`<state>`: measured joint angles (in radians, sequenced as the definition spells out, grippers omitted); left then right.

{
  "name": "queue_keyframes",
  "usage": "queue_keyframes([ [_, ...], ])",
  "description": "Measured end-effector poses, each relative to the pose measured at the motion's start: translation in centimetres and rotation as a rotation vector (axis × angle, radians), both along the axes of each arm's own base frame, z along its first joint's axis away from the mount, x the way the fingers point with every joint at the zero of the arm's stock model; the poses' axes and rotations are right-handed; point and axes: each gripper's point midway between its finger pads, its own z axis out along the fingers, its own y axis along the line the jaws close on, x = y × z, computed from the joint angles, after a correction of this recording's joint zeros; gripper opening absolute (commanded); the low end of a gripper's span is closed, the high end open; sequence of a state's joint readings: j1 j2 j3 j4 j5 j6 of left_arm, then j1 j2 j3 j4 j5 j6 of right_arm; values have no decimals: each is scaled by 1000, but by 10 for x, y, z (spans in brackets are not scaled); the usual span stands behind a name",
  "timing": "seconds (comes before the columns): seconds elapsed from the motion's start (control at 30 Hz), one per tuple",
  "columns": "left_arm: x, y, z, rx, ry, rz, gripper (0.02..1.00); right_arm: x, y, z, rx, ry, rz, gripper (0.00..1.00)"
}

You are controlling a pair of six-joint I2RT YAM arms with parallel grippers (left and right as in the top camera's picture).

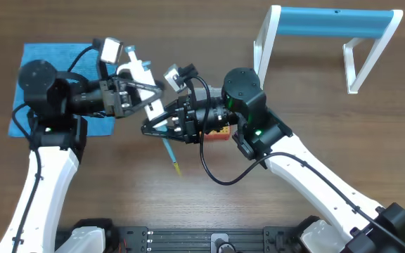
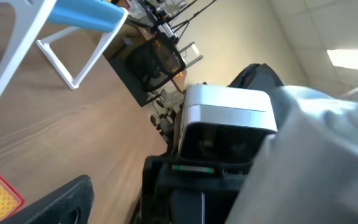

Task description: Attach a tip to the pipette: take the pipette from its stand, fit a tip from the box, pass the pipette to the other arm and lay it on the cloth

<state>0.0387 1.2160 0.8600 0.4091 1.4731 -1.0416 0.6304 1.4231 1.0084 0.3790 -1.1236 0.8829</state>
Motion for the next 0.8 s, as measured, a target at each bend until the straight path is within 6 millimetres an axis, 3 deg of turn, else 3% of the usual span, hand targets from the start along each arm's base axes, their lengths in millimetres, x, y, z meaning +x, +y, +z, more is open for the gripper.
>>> queue_keyframes([
  [0.07, 0, -1, 0, -1, 3, 1, 687, 1, 0, 0, -1, 3, -7, 71],
  [0.1, 0, -1, 0, -1, 1, 2, 507, 1, 0, 0, -2, 7, -7, 69],
  [0.13, 1, -1, 1, 0, -8, 5, 397, 3, 1, -2, -8, 19, -19, 71],
  [0.23, 0, -2, 5, 0, -24, 3, 406, 7, 1, -6, -22, 46, -36, 71],
  [0.3, 0, -2, 6, 0, -27, 3, 102, 9, 2, -6, -21, 44, -42, 71],
  [0.6, 1, -2, 8, 0, -31, 9, 29, 13, 2, -9, -26, 45, -61, 73],
  [0.67, 1, -2, 8, 0, -31, 9, 29, 14, 1, -9, -26, 45, -62, 570],
  [0.7, 1, -2, 8, -1, -29, 12, 29, 14, 1, -9, -26, 44, -63, 643],
  [0.8, 5, -2, 6, -3, -11, 27, 27, 14, 1, -5, -8, 1, -62, 715],
])
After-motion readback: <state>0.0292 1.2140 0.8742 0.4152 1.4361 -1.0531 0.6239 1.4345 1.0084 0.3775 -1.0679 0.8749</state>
